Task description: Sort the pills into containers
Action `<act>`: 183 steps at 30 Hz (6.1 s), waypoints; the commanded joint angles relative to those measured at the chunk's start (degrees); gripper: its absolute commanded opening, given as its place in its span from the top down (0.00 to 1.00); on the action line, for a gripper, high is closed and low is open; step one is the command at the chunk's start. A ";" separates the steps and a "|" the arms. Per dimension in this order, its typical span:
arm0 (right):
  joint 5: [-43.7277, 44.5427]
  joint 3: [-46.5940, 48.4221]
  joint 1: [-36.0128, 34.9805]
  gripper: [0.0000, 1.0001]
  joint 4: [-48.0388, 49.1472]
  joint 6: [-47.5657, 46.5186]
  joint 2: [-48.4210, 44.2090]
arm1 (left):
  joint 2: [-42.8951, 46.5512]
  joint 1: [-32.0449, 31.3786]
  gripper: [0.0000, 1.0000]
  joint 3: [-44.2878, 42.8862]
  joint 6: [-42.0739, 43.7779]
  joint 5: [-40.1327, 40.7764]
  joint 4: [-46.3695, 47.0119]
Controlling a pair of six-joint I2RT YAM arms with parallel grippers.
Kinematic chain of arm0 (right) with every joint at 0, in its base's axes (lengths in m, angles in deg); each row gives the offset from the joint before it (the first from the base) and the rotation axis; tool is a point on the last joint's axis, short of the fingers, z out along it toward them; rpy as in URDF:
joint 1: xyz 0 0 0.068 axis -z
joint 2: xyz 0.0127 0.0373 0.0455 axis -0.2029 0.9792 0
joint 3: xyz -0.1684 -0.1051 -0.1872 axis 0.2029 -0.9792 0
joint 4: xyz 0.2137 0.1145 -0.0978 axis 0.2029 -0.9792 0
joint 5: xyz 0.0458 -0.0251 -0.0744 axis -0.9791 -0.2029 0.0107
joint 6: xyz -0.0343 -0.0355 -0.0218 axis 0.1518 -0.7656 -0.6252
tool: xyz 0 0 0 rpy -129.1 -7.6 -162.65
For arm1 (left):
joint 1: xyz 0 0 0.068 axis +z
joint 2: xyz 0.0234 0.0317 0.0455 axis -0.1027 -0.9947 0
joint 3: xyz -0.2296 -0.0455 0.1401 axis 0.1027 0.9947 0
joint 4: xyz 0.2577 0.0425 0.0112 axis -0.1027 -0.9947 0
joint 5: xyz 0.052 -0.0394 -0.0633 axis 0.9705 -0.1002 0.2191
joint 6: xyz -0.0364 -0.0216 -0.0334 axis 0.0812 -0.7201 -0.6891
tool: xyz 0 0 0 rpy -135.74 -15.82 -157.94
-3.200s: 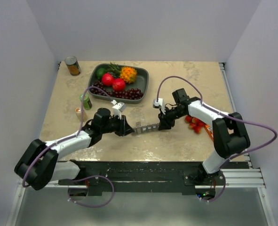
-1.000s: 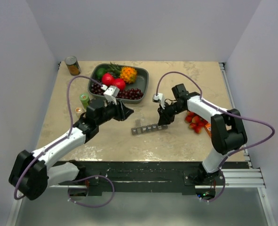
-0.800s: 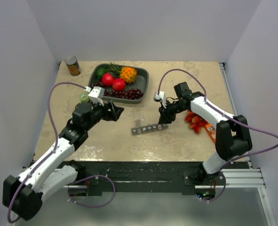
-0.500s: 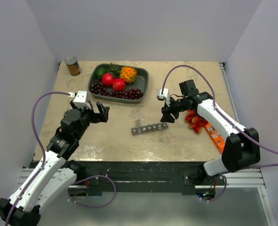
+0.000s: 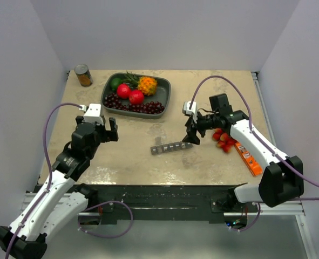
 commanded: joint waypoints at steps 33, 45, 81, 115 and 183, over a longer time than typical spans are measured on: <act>-5.81 -4.65 1.87 0.18 -0.10 -3.63 1.76 | -21.33 24.73 0.05 -8.27 2.69 -10.40 0.32; -5.99 -4.12 1.87 0.18 -1.25 -4.25 2.64 | -34.25 24.81 0.34 -8.44 3.04 -5.56 4.62; -5.72 -4.73 3.01 0.18 -2.21 -6.18 0.62 | -31.80 24.90 1.00 -7.75 2.16 -17.32 -0.21; -11.88 -4.99 -6.74 0.05 -2.31 -4.78 -2.72 | -27.74 -13.24 1.00 4.56 -26.40 -42.12 47.50; -14.60 -4.73 -8.15 1.00 -18.21 -24.90 3.70 | -29.59 -22.73 0.71 4.83 17.55 -51.97 47.87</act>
